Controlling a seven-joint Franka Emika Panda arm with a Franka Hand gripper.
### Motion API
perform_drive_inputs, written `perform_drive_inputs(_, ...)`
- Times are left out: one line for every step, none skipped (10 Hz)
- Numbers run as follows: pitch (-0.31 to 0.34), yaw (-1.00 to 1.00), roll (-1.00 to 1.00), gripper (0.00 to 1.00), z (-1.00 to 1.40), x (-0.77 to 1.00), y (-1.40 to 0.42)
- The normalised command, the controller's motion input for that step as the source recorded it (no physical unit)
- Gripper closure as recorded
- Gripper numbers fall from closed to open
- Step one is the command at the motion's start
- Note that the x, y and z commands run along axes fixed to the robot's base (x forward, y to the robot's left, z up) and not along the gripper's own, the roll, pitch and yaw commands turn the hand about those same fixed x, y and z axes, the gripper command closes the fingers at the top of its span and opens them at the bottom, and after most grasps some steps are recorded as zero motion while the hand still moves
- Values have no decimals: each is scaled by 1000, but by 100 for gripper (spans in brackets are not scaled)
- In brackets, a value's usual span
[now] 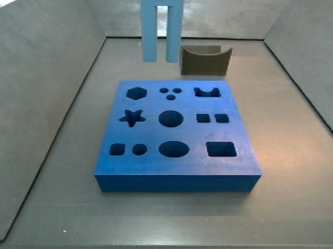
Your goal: Insert the square-circle object.
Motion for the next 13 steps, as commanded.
perform_drive_inputs(107, 166, 104, 100, -1000, -526, -717)
perform_drive_inputs(106, 163, 104, 100, -1000, -520, -720)
perform_drive_inputs(106, 163, 104, 100, -1000, -520, -720)
perform_drive_inputs(106, 160, 104, 100, -1000, -503, -740)
perform_drive_inputs(33, 189, 133, 100, -791, -160, -1000)
perform_drive_inputs(-211, 280, -16, 100, -737, 0, -674)
perform_drive_inputs(-103, 169, -34, 100, -409, 106, -509)
perform_drive_inputs(-36, 3, -17, 100, -249, 246, -360)
perform_drive_inputs(0, 0, -14, 100, -214, 326, -243)
perform_drive_inputs(16, -3, 0, 100, -149, 326, -31)
perform_drive_inputs(60, -23, 40, 100, -109, 269, 14)
perform_drive_inputs(71, -31, 104, 100, -160, 149, 151)
perform_drive_inputs(40, 0, 156, 100, -231, 0, 169)
